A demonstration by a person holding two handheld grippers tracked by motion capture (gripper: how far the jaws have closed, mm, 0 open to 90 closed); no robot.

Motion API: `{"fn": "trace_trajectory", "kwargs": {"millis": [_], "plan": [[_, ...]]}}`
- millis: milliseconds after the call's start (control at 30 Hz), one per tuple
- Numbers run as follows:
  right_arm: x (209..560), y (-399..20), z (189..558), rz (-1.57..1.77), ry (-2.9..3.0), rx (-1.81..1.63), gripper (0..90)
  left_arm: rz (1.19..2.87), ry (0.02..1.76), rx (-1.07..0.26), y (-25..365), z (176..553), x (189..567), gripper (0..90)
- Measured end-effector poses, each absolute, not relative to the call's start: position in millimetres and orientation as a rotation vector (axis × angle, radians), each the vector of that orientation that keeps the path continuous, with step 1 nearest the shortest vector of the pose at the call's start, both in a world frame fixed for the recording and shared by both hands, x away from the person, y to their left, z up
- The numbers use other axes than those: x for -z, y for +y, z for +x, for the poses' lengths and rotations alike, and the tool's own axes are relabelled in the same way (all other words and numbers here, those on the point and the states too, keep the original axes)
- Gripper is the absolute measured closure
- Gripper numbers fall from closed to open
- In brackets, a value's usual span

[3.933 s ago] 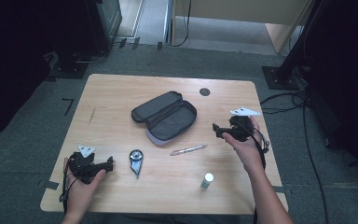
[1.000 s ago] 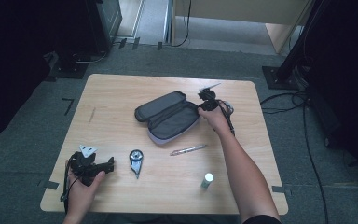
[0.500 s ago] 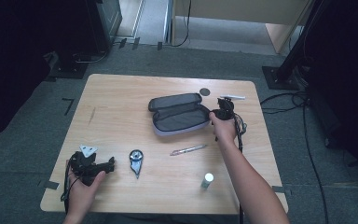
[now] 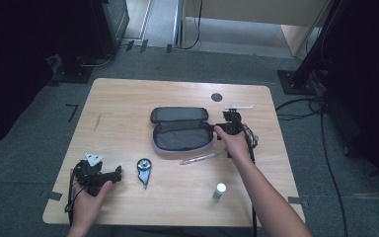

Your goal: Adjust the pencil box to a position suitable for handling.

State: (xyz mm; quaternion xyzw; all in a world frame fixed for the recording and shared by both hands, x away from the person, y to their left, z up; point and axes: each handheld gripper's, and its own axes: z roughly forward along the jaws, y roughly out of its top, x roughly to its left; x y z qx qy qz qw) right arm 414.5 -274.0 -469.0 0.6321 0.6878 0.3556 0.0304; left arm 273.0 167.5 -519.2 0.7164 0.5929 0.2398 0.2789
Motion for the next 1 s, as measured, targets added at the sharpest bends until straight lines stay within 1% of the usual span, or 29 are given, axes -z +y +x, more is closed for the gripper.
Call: {"fn": "trace_trajectory", "kwargs": {"millis": [33,100,133,167,200,233,267,400,567,633,667,700,767,800,900,967,1000], "plan": [[465.0,-263.2,420.2,1.818,2.185,-1.01,59.5,1.922,1.591,-0.642,167.3,273.1,519.2,0.0],[465.0,-259.7,422.6,1.797,2.198,-0.975,59.9,1.923,1.589,-0.642,167.1,273.2,519.2,0.0],[466.6,-255.6,426.5,1.776,2.208,-0.949,61.9,1.924,1.589,-0.642,167.1,273.2,519.2,0.0],[469.0,-251.8,430.5,1.756,2.224,-0.902,66.1,1.924,1.589,-0.642,167.1,273.2,519.2,0.0],[474.7,-246.2,436.5,1.749,2.237,-0.81,77.6,1.924,1.589,-0.642,167.1,273.2,519.2,0.0],[477.5,-245.3,439.0,1.776,2.254,-0.785,82.7,1.924,1.589,-0.642,167.1,273.2,519.2,0.0],[479.2,-245.0,439.8,1.8,2.252,-0.763,85.0,1.924,1.589,-0.641,167.1,273.2,519.2,0.0],[478.5,-246.8,437.2,1.862,2.196,-0.775,88.2,1.924,1.589,-0.641,167.1,273.1,519.1,0.0],[479.1,-250.7,426.1,1.913,2.155,-0.811,88.2,1.926,1.587,-0.64,167.0,273.3,519.1,0.0],[480.7,-251.3,422.7,1.899,2.16,-0.815,87.4,1.926,1.587,-0.64,167.0,273.2,519.1,0.0],[480.7,-252.2,421.6,1.902,2.159,-0.821,85.5,1.926,1.587,-0.64,167.0,273.2,519.1,0.0],[480.7,-253.0,421.1,1.896,2.161,-0.84,81.0,1.926,1.587,-0.64,167.0,273.2,519.1,0.0],[478.5,-256.1,419.5,1.888,2.177,-0.927,66.0,1.926,1.587,-0.64,167.0,273.2,519.1,0.0],[476.0,-258.1,417.6,1.884,2.178,-0.986,62.3,1.926,1.587,-0.64,167.0,273.2,519.1,0.0],[465.7,-261.9,406.2,1.83,2.18,-1.045,57.9,1.926,1.586,-0.64,167.0,273.2,519.1,0.0],[458.5,-266.5,395.4,1.79,2.2,-1.126,57.2,1.924,1.587,-0.64,167.0,273.3,519.2,0.0],[454.2,-268.5,386.2,1.759,2.209,-1.173,53.4,1.923,1.587,-0.64,167.0,273.2,519.2,0.0]]}}
